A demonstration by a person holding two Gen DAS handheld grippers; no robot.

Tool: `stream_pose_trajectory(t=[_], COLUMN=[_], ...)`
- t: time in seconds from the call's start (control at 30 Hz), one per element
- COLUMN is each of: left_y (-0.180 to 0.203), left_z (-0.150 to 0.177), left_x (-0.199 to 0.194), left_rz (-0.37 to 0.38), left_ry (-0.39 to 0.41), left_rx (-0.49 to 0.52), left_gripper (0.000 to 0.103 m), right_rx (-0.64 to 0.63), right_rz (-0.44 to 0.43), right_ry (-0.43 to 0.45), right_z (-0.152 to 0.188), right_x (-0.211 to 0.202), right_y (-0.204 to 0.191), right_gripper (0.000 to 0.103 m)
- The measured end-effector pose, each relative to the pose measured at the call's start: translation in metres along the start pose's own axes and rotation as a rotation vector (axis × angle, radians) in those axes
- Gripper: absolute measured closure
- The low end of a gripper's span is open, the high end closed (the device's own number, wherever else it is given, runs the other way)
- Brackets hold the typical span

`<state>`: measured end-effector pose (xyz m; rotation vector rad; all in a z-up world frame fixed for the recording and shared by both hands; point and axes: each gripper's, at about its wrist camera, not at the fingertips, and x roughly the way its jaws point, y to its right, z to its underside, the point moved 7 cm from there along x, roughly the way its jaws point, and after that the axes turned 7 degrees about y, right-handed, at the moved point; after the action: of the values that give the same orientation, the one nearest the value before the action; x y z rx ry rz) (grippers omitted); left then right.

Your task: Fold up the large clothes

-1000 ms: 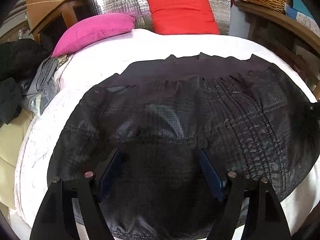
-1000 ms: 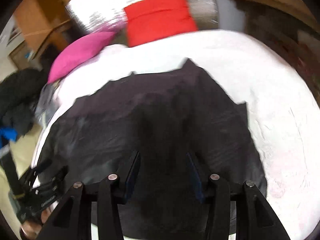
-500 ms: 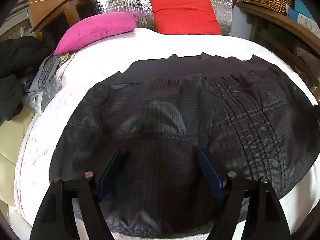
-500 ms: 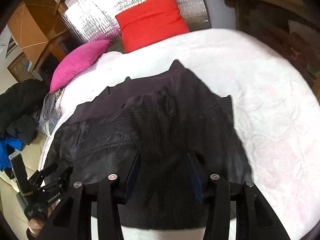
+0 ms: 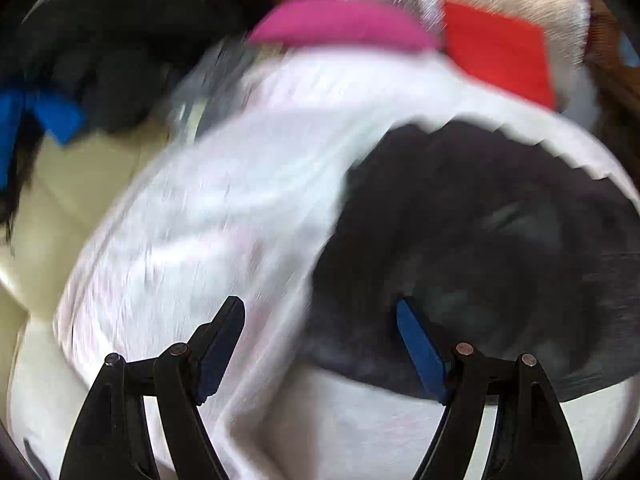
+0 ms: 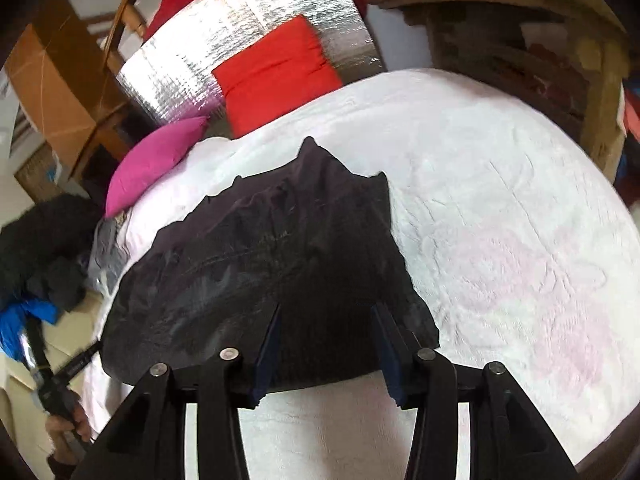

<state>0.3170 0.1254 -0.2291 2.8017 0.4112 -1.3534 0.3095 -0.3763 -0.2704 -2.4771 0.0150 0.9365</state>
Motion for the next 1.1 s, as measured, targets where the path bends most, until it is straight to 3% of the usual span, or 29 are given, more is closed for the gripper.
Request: stream_pose_trajectory(t=[0.07,0.2,0.3,0.47,0.6,0.73,0.9,1.1], left_y=[-0.002,0.005,0.004,-0.016,-0.005,-0.001,-0.002,0.011], left_z=[0.007,0.008,0.011,0.016,0.030,0.029,0.044,0.055], left_x=[0.015,0.006,-0.005,-0.017,0.017,0.008,-0.035,-0.123], left_rz=[0.018,-0.035,-0.041,-0.025,-0.060,-0.099,-0.055,0.025], left_ry=[-0.043,0.015,0.044,0.081,-0.009,0.030,0.073,0.175], left_rx=[-0.017,0.058,0.059,-0.079,-0.003,0.063,0.035,0.028], left_gripper=[0.022,0.022,0.022,0.022,0.019,0.019,0.019,0.017], right_rx=[0.039,0.096,0.075,0.056,0.066,0.066,0.002,-0.159], right_rz=[0.001,0.044,0.053,0.049,0.106,0.101,0.051,0.015], right_ry=[-0.033,-0.140,-0.089,-0.008,-0.129,-0.094,-0.008,0.074], right_z=[0.004,0.020,0.015,0.008,0.024,0.019,0.021,0.049], right_x=[0.010,0.040,0.025,0.008,0.041,0.032,-0.005,-0.060], right_y=[0.008,0.024,0.022,0.018,0.030,0.026,0.001,-0.048], right_gripper=[0.055,0.055,0.055,0.055,0.051,0.050,0.050,0.036])
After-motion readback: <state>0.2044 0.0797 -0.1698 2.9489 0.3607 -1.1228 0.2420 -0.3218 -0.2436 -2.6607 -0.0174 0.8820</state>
